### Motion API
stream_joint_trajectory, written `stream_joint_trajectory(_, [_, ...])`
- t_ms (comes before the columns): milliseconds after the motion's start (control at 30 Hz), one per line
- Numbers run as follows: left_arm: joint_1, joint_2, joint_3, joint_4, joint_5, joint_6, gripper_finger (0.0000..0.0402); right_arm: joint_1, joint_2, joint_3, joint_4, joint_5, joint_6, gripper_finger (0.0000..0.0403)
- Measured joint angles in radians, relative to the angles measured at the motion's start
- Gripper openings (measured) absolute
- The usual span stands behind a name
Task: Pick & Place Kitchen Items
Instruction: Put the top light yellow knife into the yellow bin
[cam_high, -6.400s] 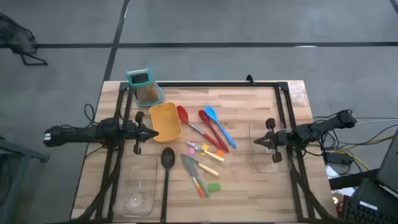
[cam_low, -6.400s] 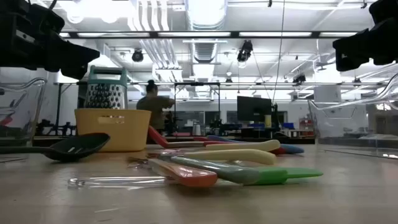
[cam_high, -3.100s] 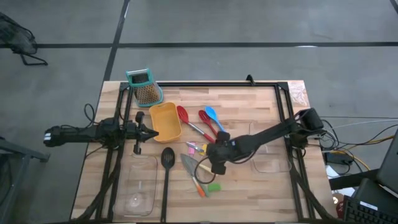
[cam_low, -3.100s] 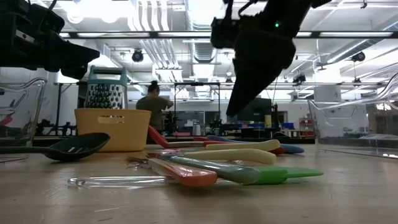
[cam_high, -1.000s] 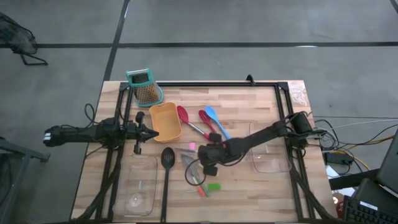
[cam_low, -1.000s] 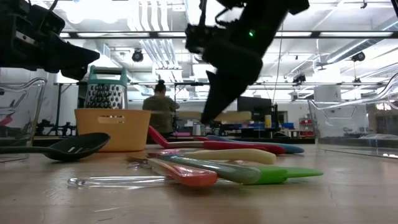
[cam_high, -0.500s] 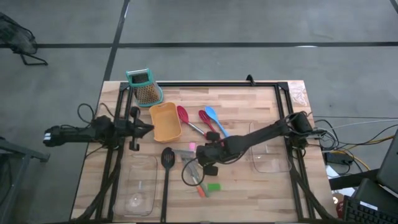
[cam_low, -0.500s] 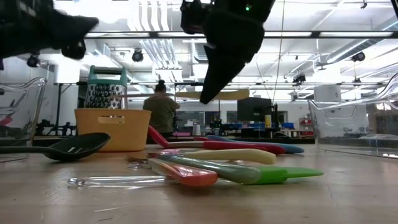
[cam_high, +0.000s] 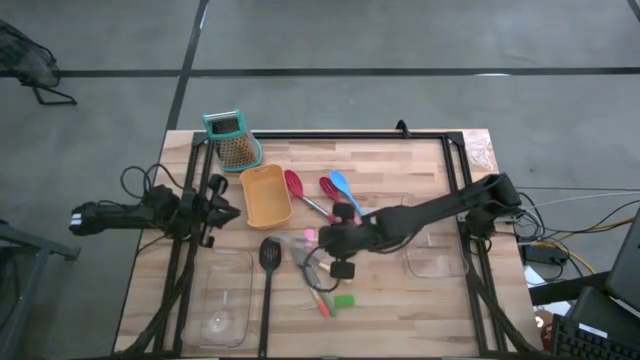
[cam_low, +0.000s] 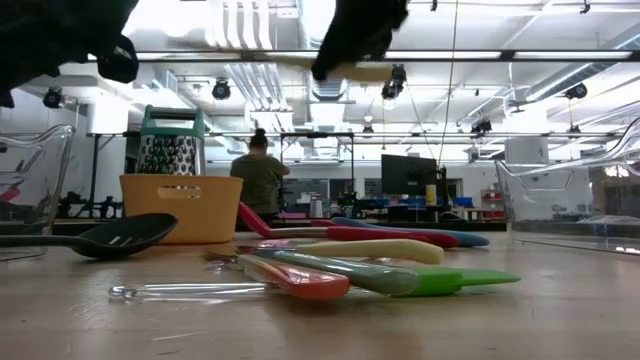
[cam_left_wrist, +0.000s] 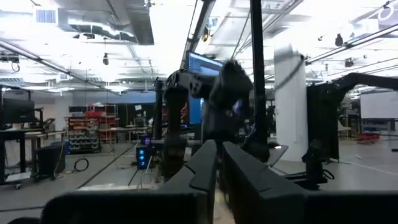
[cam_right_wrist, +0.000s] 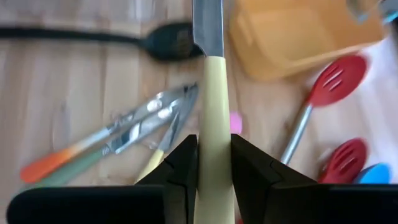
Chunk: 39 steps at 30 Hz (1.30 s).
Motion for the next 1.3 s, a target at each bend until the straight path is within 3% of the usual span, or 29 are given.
stream_joint_trajectory(300, [0.000,0.059,0.000,-0.001,-0.112,-0.027,0.0144,0.000,-0.069,-0.001,0.182,0.171,-0.081,0.0075])
stream_joint_trajectory(533, [-0.001,0.166,0.000,0.118,-0.140,-0.062,0.0206,-0.007,-0.062,-0.001,0.402,0.184,-0.179,0.0079])
stream_joint_trajectory(667, [-0.001,0.251,0.000,0.235,-0.144,-0.062,0.0210,-0.014,-0.054,-0.002,0.476,0.184,-0.213,0.0089])
stream_joint_trajectory(833, [-0.002,0.365,0.025,0.359,-0.144,-0.032,0.0211,-0.032,-0.054,-0.002,0.485,0.183,-0.217,0.0070])
stream_joint_trajectory(1100, [-0.027,0.599,0.132,0.387,-0.142,0.032,0.0211,-0.045,-0.054,-0.003,0.534,0.182,-0.233,0.0080])
stream_joint_trajectory(1300, [-0.068,0.752,0.176,0.576,-0.125,0.086,0.0211,-0.045,-0.054,-0.005,0.539,0.183,-0.251,0.0069])
